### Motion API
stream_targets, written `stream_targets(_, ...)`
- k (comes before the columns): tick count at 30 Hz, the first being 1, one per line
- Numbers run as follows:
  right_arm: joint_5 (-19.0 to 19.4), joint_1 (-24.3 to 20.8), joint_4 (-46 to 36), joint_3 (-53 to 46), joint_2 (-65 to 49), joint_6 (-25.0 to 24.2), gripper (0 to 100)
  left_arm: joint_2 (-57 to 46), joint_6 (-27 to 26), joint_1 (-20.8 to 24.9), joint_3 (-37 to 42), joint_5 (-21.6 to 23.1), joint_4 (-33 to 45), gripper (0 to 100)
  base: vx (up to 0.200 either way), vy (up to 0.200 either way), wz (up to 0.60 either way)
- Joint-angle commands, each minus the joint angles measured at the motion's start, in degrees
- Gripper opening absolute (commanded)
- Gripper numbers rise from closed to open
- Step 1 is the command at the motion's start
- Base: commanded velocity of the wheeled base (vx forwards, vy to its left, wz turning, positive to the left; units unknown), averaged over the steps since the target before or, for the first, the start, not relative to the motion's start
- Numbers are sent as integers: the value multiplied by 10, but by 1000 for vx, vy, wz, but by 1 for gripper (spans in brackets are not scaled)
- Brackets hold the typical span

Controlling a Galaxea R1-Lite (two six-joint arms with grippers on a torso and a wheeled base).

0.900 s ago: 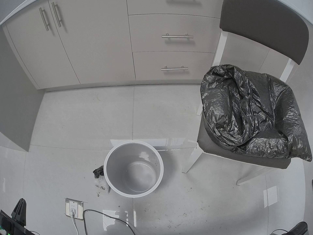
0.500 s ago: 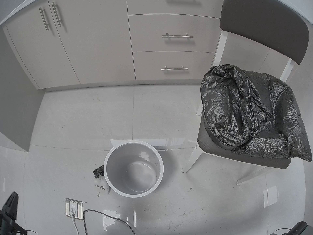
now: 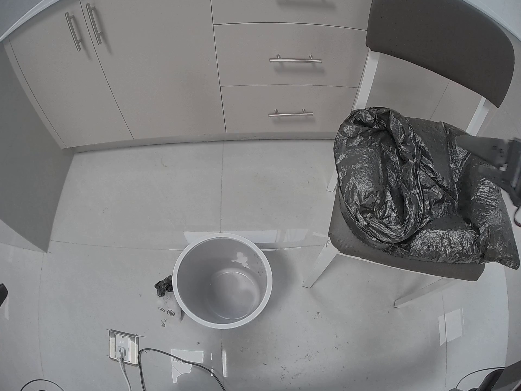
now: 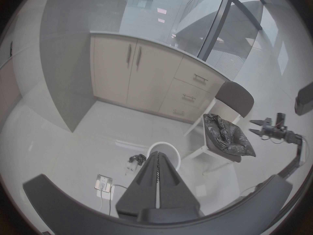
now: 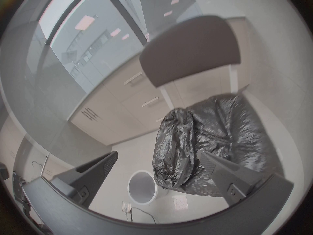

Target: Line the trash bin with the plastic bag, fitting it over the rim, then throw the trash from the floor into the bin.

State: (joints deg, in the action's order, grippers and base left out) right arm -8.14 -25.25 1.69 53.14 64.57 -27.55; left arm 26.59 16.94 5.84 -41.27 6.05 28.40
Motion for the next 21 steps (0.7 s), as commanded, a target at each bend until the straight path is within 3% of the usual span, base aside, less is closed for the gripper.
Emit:
stream_targets(1, -59, -119, 33, 89, 318, -52, 100, 186, 56, 99, -104, 35, 55, 0, 0, 0, 0)
stream_targets(10, -79, -108, 95, 81, 349, -51, 100, 189, 54, 109, -93, 34, 53, 0, 0, 0, 0)
stream_targets(12, -97, -108, 96, 75, 331, -52, 100, 189, 54, 109, -87, 35, 53, 0, 0, 0, 0)
stream_targets(21, -97, -108, 64, 84, 209, -43, 100, 187, 55, 109, -87, 35, 50, 0, 0, 0, 0)
